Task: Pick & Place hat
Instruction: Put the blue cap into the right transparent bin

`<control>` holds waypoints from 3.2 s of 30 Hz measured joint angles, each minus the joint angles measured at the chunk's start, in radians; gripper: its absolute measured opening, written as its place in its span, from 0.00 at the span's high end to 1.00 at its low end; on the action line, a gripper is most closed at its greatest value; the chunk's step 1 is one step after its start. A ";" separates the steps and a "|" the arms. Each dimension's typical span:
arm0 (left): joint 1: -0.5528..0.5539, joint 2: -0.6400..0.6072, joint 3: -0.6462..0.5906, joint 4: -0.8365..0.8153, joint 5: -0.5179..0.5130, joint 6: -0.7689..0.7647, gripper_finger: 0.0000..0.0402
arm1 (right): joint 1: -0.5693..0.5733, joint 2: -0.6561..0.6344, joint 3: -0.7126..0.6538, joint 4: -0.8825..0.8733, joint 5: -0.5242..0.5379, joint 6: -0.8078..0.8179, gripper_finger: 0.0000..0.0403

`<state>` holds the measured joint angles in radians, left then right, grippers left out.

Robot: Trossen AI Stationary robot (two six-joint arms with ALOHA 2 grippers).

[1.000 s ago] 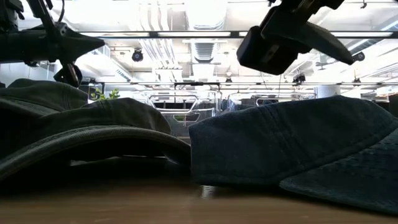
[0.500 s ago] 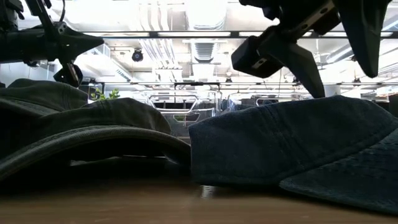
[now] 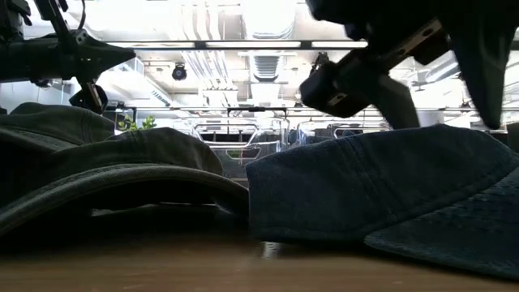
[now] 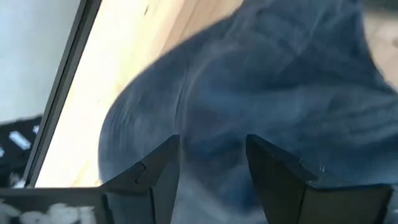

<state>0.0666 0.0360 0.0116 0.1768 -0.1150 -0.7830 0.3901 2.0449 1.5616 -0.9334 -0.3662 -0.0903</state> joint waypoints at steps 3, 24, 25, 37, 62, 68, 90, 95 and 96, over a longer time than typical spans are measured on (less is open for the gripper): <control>0.000 0.000 0.000 -0.001 0.000 0.004 1.00 | 0.001 0.011 -0.033 0.053 -0.013 0.044 0.56; 0.000 0.000 0.000 -0.021 0.009 0.005 1.00 | 0.029 0.039 -0.096 0.044 -0.093 0.069 0.96; 0.000 0.000 0.000 -0.021 0.009 0.005 1.00 | 0.029 0.039 -0.096 0.044 -0.090 0.073 0.97; 0.000 0.000 0.000 -0.021 0.010 -0.001 1.00 | 0.027 -0.090 -0.097 0.025 0.172 0.167 0.98; 0.000 0.006 0.000 -0.031 0.010 -0.005 1.00 | 0.013 -0.441 0.125 -0.302 0.617 0.387 0.98; 0.000 0.006 0.000 -0.031 0.010 -0.007 1.00 | -0.061 -0.399 0.165 -0.368 0.778 0.365 0.98; 0.000 0.006 0.000 -0.029 0.010 -0.010 1.00 | -0.213 -0.332 0.106 -0.309 1.207 0.301 0.98; 0.000 0.006 0.000 -0.029 0.010 -0.007 1.00 | -0.219 -0.332 0.002 -0.213 1.218 0.294 0.98; 0.000 0.006 0.000 -0.029 0.010 -0.007 1.00 | -0.223 -0.332 -0.022 -0.206 1.215 0.294 0.98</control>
<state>0.0666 0.0422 0.0116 0.1481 -0.1054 -0.7901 0.1673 1.7130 1.5400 -1.1394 0.8491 0.2037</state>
